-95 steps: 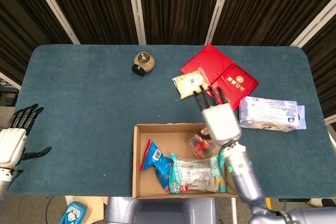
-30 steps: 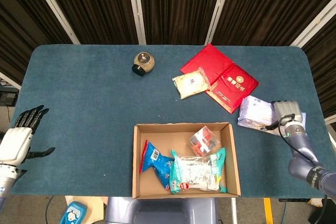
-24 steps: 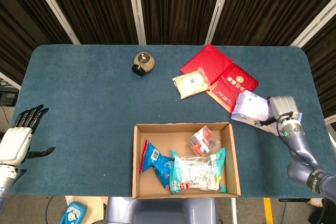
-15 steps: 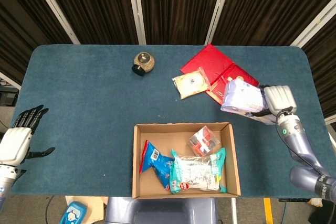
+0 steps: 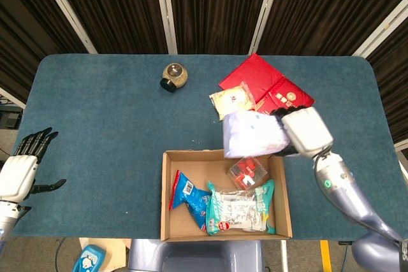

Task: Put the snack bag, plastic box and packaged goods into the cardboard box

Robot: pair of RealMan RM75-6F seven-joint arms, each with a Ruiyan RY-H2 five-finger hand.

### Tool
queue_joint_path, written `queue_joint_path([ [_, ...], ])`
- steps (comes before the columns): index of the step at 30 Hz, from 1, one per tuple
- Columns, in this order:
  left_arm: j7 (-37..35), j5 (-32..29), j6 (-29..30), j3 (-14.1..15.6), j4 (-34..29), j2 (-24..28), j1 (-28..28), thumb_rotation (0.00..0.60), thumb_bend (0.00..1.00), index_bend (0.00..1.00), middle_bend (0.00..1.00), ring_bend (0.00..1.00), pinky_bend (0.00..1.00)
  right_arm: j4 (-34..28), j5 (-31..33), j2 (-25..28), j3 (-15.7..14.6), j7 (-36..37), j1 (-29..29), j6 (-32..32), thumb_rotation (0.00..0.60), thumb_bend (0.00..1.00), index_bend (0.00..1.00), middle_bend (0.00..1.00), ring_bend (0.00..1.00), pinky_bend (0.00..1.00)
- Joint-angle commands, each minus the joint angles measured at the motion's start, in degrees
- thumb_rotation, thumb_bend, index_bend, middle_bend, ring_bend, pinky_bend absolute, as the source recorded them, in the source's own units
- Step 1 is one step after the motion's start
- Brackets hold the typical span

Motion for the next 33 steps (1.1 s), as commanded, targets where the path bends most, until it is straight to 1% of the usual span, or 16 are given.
queue_joint_path([
  [1,0.0,0.0,-0.1,0.0,0.1,0.0,0.0,0.600,0.04,0.07,0.00,0.00,0.00,-6.0,-3.6,1.6,-0.6,-3.4,-0.5,1.6,0.600,0.09,0.68,0.67,0.68,0.74],
  [4,-0.1,0.1,-0.1,0.0,0.2,0.0,0.0,0.600,0.04,0.07,0.00,0.00,0.00,-9.5,-3.7,1.6,-1.7,-5.3,-0.7,1.0,0.600,0.09,0.67,0.67,0.67,0.74],
  [8,-0.3,0.0,-0.1,0.0,0.4,0.0,0.0,0.600,0.04,0.07,0.00,0.00,0.00,-12.5,-3.1,1.1,-3.0,-8.0,-0.6,0.3,0.600,0.09,0.66,0.65,0.66,0.74],
  [10,-0.4,-0.1,-0.2,0.0,0.5,0.0,0.0,0.600,0.04,0.07,0.00,0.00,0.00,-14.0,-3.7,0.6,-3.9,-9.8,-0.6,0.1,0.600,0.09,0.64,0.63,0.64,0.73],
  [11,-0.4,-0.1,-0.2,0.0,0.5,0.0,0.0,0.600,0.04,0.07,0.00,0.00,0.00,-14.5,-4.0,0.3,-4.3,-10.6,-0.7,0.1,0.600,0.09,0.61,0.61,0.61,0.71],
  [13,-0.5,0.0,-0.2,0.0,0.6,0.0,0.0,0.600,0.04,0.07,0.00,0.00,0.00,-15.4,-4.1,-0.4,-5.0,-12.0,-0.6,-0.1,0.600,0.08,0.51,0.50,0.51,0.59],
  [14,-0.5,0.0,-0.1,0.0,0.6,-0.1,0.0,0.600,0.04,0.07,0.00,0.00,0.00,-15.8,-3.7,-0.6,-5.4,-12.7,-0.6,-0.3,0.600,0.08,0.42,0.40,0.40,0.48],
  [15,-0.6,0.1,0.0,0.0,0.6,-0.1,0.0,0.600,0.04,0.07,0.00,0.00,0.00,-16.3,-2.8,-0.7,-5.8,-13.4,-0.4,-0.9,0.600,0.07,0.33,0.30,0.30,0.40],
  [18,-0.7,0.1,0.2,-0.1,0.7,-0.1,0.1,0.600,0.04,0.07,0.00,0.00,0.00,-17.8,0.3,-0.1,-7.0,-16.4,0.6,-2.4,0.600,0.06,0.12,0.07,0.06,0.24],
  [20,-0.8,0.0,0.2,-0.1,0.9,-0.2,0.2,0.600,0.04,0.07,0.00,0.00,0.00,-18.1,1.8,-0.1,-7.5,-18.2,1.2,-2.6,0.600,0.05,0.04,0.01,0.01,0.16],
  [21,-0.9,0.0,0.2,-0.1,0.9,-0.2,0.2,0.600,0.04,0.07,0.00,0.00,0.00,-18.1,1.9,-0.3,-7.6,-18.7,1.4,-2.6,0.600,0.05,0.02,0.00,0.00,0.14],
  [23,-0.9,0.0,0.2,-0.1,1.0,-0.2,0.2,0.600,0.04,0.07,0.00,0.00,0.00,-18.1,1.7,-0.6,-7.9,-19.7,1.5,-2.3,0.600,0.04,0.00,0.00,0.00,0.11],
  [27,-0.9,0.0,0.4,-0.2,1.0,-0.2,0.3,0.600,0.04,0.07,0.00,0.00,0.00,-18.1,1.4,-0.7,-8.1,-21.7,1.3,-0.3,0.600,0.04,0.00,0.00,0.00,0.10],
  [33,-1.0,0.2,0.7,-0.1,1.1,-0.1,0.5,0.600,0.04,0.07,0.00,0.00,0.00,-18.1,1.0,0.1,-8.4,-24.8,-0.1,4.3,0.600,0.04,0.00,0.00,0.00,0.09],
])
